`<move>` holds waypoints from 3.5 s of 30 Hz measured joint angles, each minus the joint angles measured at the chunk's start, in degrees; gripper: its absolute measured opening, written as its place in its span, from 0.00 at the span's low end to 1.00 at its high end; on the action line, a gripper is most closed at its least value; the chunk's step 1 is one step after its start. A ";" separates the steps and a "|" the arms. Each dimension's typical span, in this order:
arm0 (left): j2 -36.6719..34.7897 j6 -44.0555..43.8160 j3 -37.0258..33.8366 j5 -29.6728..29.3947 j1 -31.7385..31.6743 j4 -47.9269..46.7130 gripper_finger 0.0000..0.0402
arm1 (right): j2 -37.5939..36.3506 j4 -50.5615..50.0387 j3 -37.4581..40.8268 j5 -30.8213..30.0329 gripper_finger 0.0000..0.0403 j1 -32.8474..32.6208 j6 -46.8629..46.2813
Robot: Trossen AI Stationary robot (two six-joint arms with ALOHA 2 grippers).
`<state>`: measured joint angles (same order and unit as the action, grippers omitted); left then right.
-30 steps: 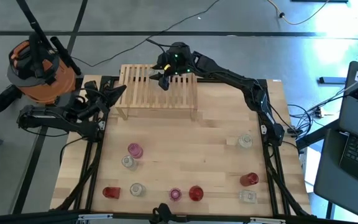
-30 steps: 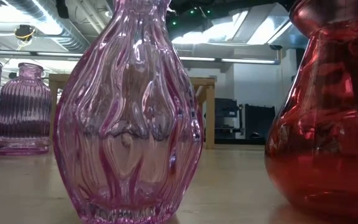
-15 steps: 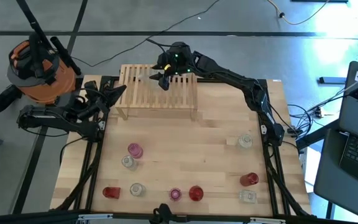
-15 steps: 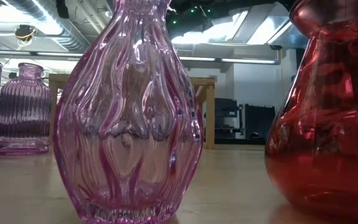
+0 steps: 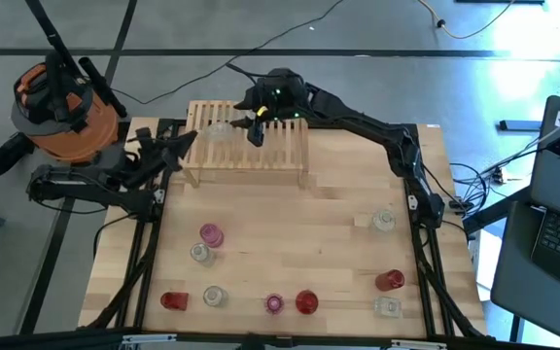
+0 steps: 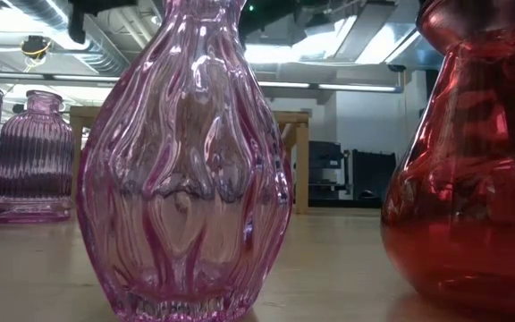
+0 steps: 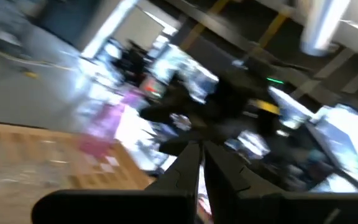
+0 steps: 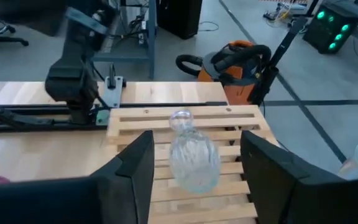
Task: Sort vases onto shelf
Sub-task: Put the transparent vase on the shelf aligned with the other transparent vase on the right
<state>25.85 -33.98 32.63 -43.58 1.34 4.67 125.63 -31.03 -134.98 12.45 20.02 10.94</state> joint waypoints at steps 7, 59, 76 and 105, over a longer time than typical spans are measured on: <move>-3.42 -0.34 -0.01 -16.66 -0.10 -14.88 0.04 | -0.21 -1.61 -0.04 -1.52 0.32 -2.17 1.64; 15.78 -11.93 0.06 48.00 -53.27 -22.21 0.04 | 0.23 -7.50 0.86 -13.56 0.10 -2.86 5.42; 14.72 -12.48 0.12 54.79 -53.31 -24.98 0.04 | 5.63 -9.74 0.81 -15.69 0.10 -5.99 3.21; 10.40 -17.91 -0.05 59.42 -53.22 -16.44 0.04 | 5.89 -12.56 0.83 -15.85 0.10 -6.90 2.62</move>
<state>36.25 -51.90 32.58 15.84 -51.88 -11.76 131.52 -43.59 -134.15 -3.40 13.11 13.56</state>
